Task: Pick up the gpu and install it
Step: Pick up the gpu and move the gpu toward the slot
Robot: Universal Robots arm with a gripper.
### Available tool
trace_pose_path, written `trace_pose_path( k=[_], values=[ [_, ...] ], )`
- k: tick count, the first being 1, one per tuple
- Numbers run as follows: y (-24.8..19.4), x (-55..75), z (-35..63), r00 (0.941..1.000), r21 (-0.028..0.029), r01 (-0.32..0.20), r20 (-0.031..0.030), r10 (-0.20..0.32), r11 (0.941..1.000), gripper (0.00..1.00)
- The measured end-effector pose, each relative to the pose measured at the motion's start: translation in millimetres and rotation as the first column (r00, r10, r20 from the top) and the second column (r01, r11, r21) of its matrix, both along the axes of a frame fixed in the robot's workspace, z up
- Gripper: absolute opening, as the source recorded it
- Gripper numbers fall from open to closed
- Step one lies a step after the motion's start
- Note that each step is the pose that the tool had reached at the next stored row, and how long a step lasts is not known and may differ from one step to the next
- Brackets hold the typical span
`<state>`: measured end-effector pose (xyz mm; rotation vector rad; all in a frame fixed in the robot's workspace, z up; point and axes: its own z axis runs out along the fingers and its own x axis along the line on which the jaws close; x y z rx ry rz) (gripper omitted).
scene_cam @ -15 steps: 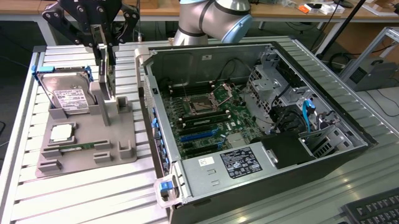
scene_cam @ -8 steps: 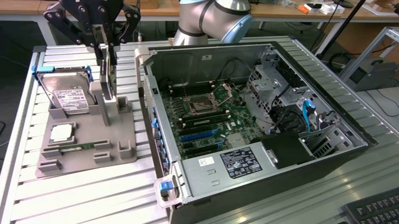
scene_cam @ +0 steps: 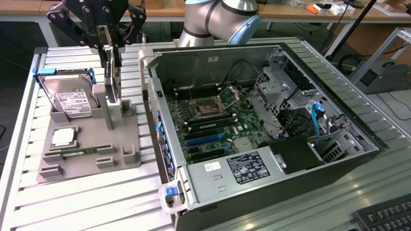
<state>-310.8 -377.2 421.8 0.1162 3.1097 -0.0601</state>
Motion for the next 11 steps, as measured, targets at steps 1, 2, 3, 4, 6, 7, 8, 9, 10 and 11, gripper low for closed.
trace_pose_path(
  k=[1,2,3,4,6,7,8,9,10,11],
  values=[
    [0.0,0.1,0.0,1.0000,0.0000,0.000,0.0001,0.000,1.0000,0.27],
    [0.0,0.1,0.0,1.0000,0.0000,0.000,0.0001,0.000,1.0000,0.27],
    [0.0,0.3,0.0,1.0000,-0.0001,0.000,0.0000,0.000,1.0000,0.27],
    [0.0,0.5,0.0,1.0000,-0.0001,0.000,0.0000,0.000,1.0000,0.27],
    [0.0,0.7,0.0,1.0000,0.0000,0.000,0.0001,0.000,1.0000,0.27],
    [0.0,1.0,0.0,1.0000,0.0000,0.000,0.0001,0.000,1.0000,0.27],
    [0.0,1.1,0.0,1.0000,-0.0001,0.000,0.0000,0.000,1.0000,0.27],
    [0.0,1.4,0.0,1.0000,-0.0002,0.000,0.0000,0.000,1.0000,0.27],
    [0.0,1.8,0.0,1.0000,-0.0006,0.000,0.0001,0.000,1.0000,0.27],
    [0.0,2.4,0.0,1.0000,-0.0013,0.000,0.0000,0.000,1.0000,0.27]
  ],
)
